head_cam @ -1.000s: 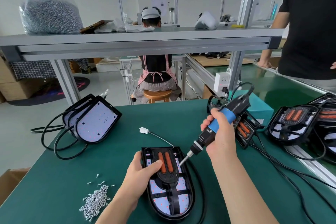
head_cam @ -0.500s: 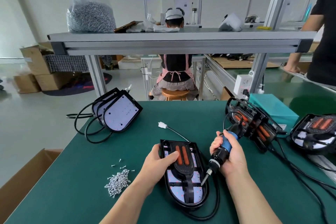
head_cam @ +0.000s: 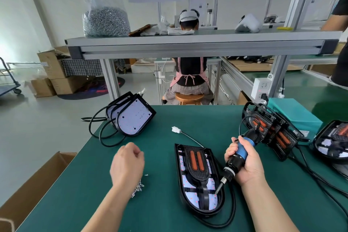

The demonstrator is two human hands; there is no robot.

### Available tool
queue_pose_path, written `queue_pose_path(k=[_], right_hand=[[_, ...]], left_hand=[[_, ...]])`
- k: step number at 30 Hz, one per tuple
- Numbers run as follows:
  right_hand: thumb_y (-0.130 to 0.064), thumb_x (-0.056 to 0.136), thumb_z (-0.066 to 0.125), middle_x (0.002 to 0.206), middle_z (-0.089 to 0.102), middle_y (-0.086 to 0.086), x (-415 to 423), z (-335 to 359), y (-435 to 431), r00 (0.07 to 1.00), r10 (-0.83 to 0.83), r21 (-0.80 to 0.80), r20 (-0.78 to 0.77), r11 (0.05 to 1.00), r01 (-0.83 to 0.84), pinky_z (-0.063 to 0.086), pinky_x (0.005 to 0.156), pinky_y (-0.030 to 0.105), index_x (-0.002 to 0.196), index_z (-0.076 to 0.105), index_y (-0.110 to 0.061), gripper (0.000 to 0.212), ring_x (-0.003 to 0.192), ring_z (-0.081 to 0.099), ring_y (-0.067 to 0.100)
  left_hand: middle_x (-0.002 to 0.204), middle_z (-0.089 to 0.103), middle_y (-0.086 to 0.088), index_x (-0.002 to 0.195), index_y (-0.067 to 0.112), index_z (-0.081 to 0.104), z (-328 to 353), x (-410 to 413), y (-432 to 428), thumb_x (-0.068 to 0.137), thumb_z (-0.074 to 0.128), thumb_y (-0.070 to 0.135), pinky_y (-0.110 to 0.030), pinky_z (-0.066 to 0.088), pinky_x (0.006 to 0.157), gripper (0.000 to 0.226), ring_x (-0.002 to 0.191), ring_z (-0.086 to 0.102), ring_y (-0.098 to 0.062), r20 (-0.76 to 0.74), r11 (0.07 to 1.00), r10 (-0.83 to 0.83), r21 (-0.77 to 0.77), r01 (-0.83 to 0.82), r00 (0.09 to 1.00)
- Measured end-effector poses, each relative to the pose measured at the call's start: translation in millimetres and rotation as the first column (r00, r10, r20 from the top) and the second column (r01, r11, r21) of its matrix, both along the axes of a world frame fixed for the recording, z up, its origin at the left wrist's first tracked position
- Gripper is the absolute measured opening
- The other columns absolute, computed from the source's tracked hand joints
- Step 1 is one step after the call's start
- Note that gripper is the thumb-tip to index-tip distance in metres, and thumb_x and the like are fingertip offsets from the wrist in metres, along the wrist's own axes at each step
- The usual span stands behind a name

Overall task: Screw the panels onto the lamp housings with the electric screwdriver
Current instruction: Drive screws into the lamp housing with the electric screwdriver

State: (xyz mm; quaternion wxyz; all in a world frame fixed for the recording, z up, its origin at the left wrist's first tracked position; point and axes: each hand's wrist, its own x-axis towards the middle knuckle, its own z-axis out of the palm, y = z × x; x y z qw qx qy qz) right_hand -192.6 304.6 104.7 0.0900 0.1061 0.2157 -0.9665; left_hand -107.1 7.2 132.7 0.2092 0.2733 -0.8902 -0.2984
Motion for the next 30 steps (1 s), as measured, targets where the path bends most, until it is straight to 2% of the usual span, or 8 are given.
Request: queue_pose_path(k=[2, 5, 14, 17, 20, 24, 27, 30], right_hand=[[-0.023, 0.086, 0.066, 0.066, 0.051, -0.003, -0.4, -0.6, 0.3, 1.0, 0.001, 0.0, -0.001, 1.0, -0.001, 0.048, 0.048, 0.017, 0.096, 0.057, -0.01, 0.019, 0.052, 0.05, 0.005], [-0.023, 0.08, 0.069, 0.067, 0.051, -0.003, -0.4, -0.1, -0.3, 1.0, 0.006, -0.001, -0.003, 1.0, -0.006, 0.048, 0.048, 0.017, 0.096, 0.058, -0.01, 0.024, 0.053, 0.05, 0.005], [-0.023, 0.078, 0.072, 0.067, 0.053, -0.002, 0.3, -0.8, 0.0, 1.0, 0.001, -0.002, -0.005, 1.0, -0.001, 0.049, 0.047, 0.018, 0.098, 0.057, -0.01, 0.028, 0.052, 0.051, 0.006], [-0.022, 0.079, 0.072, 0.067, 0.053, -0.002, -0.4, -0.6, 0.1, 1.0, 0.0, -0.011, -0.001, 1.0, 0.0, 0.05, 0.047, 0.019, 0.099, 0.057, -0.009, 0.028, 0.052, 0.052, 0.006], [-0.022, 0.081, 0.071, 0.066, 0.053, -0.001, -0.9, -0.3, 0.1, 1.0, -0.013, -0.03, 0.002, 0.999, 0.013, 0.049, 0.047, 0.019, 0.099, 0.057, -0.008, 0.027, 0.051, 0.052, 0.007], [-0.022, 0.079, 0.07, 0.065, 0.053, -0.002, -0.5, 2.0, -0.3, 1.0, -0.021, -0.078, 0.008, 0.997, 0.022, 0.05, 0.047, 0.018, 0.096, 0.056, -0.009, 0.026, 0.05, 0.053, 0.006], [-0.022, 0.083, 0.069, 0.064, 0.054, -0.002, -0.1, 3.8, -0.5, 0.999, -0.037, -0.147, 0.025, 0.988, 0.041, 0.05, 0.048, 0.017, 0.094, 0.056, -0.01, 0.02, 0.051, 0.054, 0.005], [-0.025, 0.094, 0.064, 0.063, 0.054, -0.002, 1.3, 6.7, -0.9, 0.998, -0.05, -0.182, 0.036, 0.982, 0.056, 0.049, 0.047, 0.016, 0.094, 0.056, -0.01, 0.017, 0.051, 0.055, 0.005]], left_hand=[[0.089, 0.064, 0.003, 0.08, 0.025, 0.058, -0.4, -1.7, -19.0, 0.087, 0.063, 0.026, -0.033, 0.045, 0.072, 0.008, 0.09, 0.057, -0.024, 0.148, 0.997, 0.014, -0.08, -0.002, 0.989], [0.094, 0.066, 0.001, 0.086, 0.024, 0.059, -1.9, -3.4, -32.0, 0.086, 0.065, 0.032, -0.034, 0.047, 0.083, 0.011, 0.098, 0.058, -0.025, 0.299, 0.996, 0.003, -0.085, 0.024, 0.954], [0.096, 0.063, 0.0, 0.081, 0.023, 0.055, -4.5, -7.8, -31.2, 0.091, 0.06, 0.016, -0.032, 0.048, 0.077, 0.013, 0.092, 0.058, -0.024, 0.331, 0.987, -0.055, -0.127, 0.102, 0.942], [0.085, 0.062, 0.001, 0.084, 0.019, 0.055, 0.2, -6.9, -19.9, 0.092, 0.054, 0.013, -0.034, 0.046, 0.071, 0.01, 0.083, 0.057, -0.025, 0.217, 0.986, -0.096, -0.115, 0.123, 0.971], [0.071, 0.063, 0.009, 0.08, 0.021, 0.059, 16.9, -4.9, 7.3, 0.089, 0.061, 0.013, -0.028, 0.043, 0.061, 0.013, 0.071, 0.057, -0.017, 0.009, 0.981, -0.192, -0.03, 0.192, 0.981], [0.063, 0.064, 0.014, 0.071, 0.025, 0.065, 45.5, 2.4, 60.4, 0.082, 0.07, 0.009, -0.011, 0.041, 0.057, 0.021, 0.066, 0.057, -0.005, -0.194, 0.908, -0.397, 0.059, 0.415, 0.897], [0.066, 0.066, 0.012, 0.073, 0.022, 0.066, 55.4, 11.1, 101.2, 0.08, 0.068, 0.002, -0.016, 0.048, 0.067, 0.022, 0.07, 0.061, -0.006, -0.239, 0.814, -0.549, 0.062, 0.577, 0.801], [0.068, 0.065, 0.008, 0.077, 0.021, 0.064, 49.7, 18.3, 132.8, 0.083, 0.063, 0.004, -0.026, 0.049, 0.07, 0.018, 0.069, 0.059, -0.011, -0.184, 0.755, -0.645, -0.002, 0.655, 0.742]])
